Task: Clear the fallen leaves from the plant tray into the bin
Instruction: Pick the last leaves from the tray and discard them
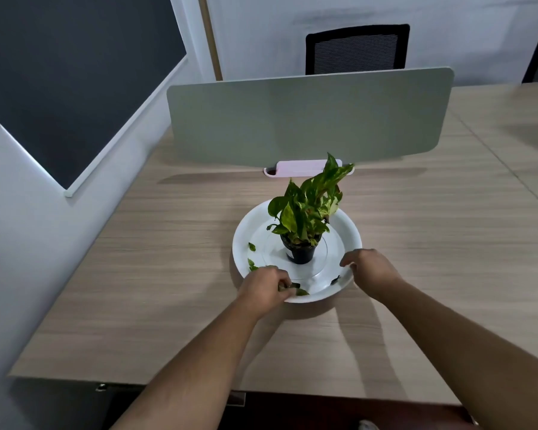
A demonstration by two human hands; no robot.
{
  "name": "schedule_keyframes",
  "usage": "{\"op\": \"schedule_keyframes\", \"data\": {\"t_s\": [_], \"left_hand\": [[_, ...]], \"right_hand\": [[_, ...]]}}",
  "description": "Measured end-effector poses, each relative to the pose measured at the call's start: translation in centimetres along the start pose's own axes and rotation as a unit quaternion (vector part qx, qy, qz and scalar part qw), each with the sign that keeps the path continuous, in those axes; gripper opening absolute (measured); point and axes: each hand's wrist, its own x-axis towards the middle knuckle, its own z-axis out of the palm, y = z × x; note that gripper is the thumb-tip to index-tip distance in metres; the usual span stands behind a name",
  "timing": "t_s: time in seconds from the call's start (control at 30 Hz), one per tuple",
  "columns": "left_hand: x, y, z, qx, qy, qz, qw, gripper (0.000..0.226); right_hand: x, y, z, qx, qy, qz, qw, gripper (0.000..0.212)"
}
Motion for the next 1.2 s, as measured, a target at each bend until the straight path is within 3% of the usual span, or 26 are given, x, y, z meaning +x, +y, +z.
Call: {"op": "schedule_keyframes", "data": {"t_s": [0.1, 0.2, 0.4, 0.53, 0.63, 0.73, 0.97, 1.1, 1.2], "left_hand": [[0.7, -0.1, -0.2, 0.039, -0.011, -0.015, 0.999, 0.039], [1.3, 0.4, 0.4, 0.060, -0.024, -0.025, 0.998, 0.041], [2.8, 1.2, 1.6, 0.011, -0.025, -0.044, 0.999, 0.033], [3.4, 1.2, 2.1, -0.008, -0.029, -0.059, 0.998, 0.023], [3.6, 1.0, 2.5, -0.006, -0.024, -0.063, 0.998, 0.016], [3.7, 0.9, 2.8, -0.035, -0.025, -0.061, 0.997, 0.013], [3.3, 0.2, 1.9, -0.124, 0.012, -0.059, 0.990, 0.010], [2.8, -1.4, -0.3, -0.131, 0.062, -0.089, 0.985, 0.017], [2.5, -2.7, -1.4, -0.112, 0.076, -0.107, 0.985, 0.019]], "right_hand": [[0.7, -0.9, 0.1, -0.017, -0.012, 0.015, 1.000, 0.029], [1.4, -1.8, 0.6, -0.129, -0.045, -0.008, 0.991, 0.021], [2.4, -3.0, 1.6, -0.230, -0.054, -0.003, 0.972, 0.030], [3.0, -3.4, 1.8, -0.235, -0.066, 0.008, 0.970, 0.029], [3.3, -3.4, 2.1, -0.219, -0.086, 0.027, 0.972, 0.026], [3.3, -3.3, 2.6, -0.192, -0.074, 0.031, 0.978, 0.009], [3.3, -3.0, 3.2, -0.133, -0.066, 0.045, 0.988, 0.007], [3.0, -4.0, 3.2, 0.056, -0.107, 0.029, 0.992, 0.019], [2.3, -5.8, 3.8, 0.126, -0.101, -0.037, 0.986, 0.017]]}}
